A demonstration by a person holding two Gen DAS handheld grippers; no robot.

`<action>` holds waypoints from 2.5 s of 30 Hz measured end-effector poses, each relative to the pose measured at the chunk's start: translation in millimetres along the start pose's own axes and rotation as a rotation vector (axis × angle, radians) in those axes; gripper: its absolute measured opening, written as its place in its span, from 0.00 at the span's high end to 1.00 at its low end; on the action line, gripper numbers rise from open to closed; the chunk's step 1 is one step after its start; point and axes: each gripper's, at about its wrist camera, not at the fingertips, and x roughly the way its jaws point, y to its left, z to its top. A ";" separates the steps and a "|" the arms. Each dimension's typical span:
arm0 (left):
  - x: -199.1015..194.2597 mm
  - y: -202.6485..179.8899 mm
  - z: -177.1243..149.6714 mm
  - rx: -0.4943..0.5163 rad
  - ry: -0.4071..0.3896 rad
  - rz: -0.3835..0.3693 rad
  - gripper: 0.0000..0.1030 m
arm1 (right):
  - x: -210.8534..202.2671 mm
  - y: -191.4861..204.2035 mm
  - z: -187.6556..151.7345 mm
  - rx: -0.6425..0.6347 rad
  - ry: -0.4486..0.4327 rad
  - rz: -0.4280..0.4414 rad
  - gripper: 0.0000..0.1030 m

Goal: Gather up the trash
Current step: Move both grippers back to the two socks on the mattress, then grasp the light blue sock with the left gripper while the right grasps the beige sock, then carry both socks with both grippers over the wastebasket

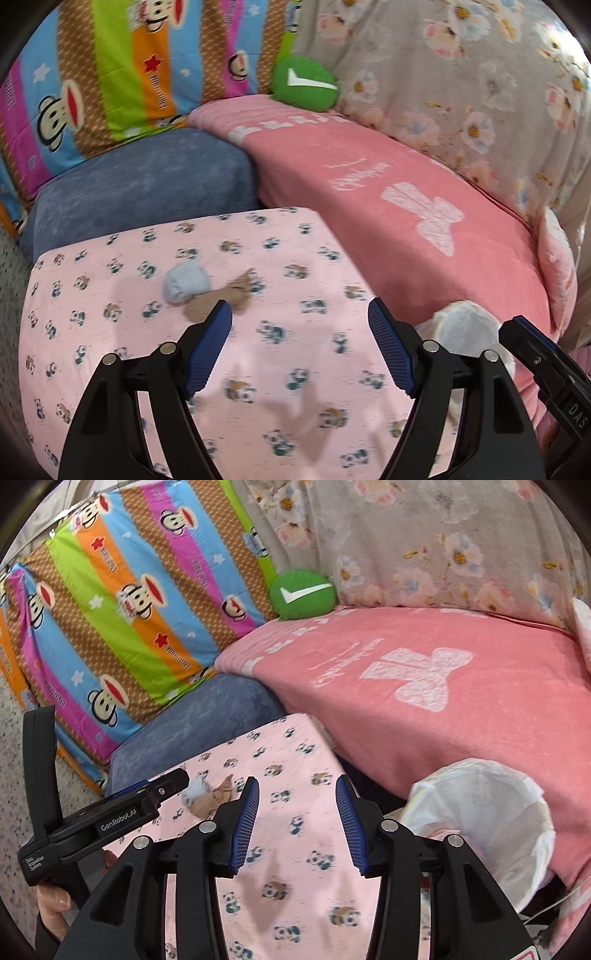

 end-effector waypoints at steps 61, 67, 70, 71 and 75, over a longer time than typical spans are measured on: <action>31.8 62.5 42.9 -0.069 0.030 -0.120 0.70 | 149.7 104.9 -8.5 -0.005 0.129 0.145 0.82; -5.1 20.8 44.1 0.005 -0.031 -0.137 0.70 | 81.7 80.4 10.7 -0.003 0.025 0.120 0.82; -20.3 -2.6 40.9 0.049 -0.052 -0.153 0.70 | 48.8 65.1 17.1 0.005 -0.025 0.107 0.82; -24.9 -10.9 39.5 0.064 -0.058 -0.159 0.70 | 41.4 61.7 18.6 0.008 -0.037 0.104 0.82; -40.0 -43.6 34.7 0.121 -0.079 -0.185 0.70 | 4.9 40.8 25.0 0.019 -0.091 0.081 0.82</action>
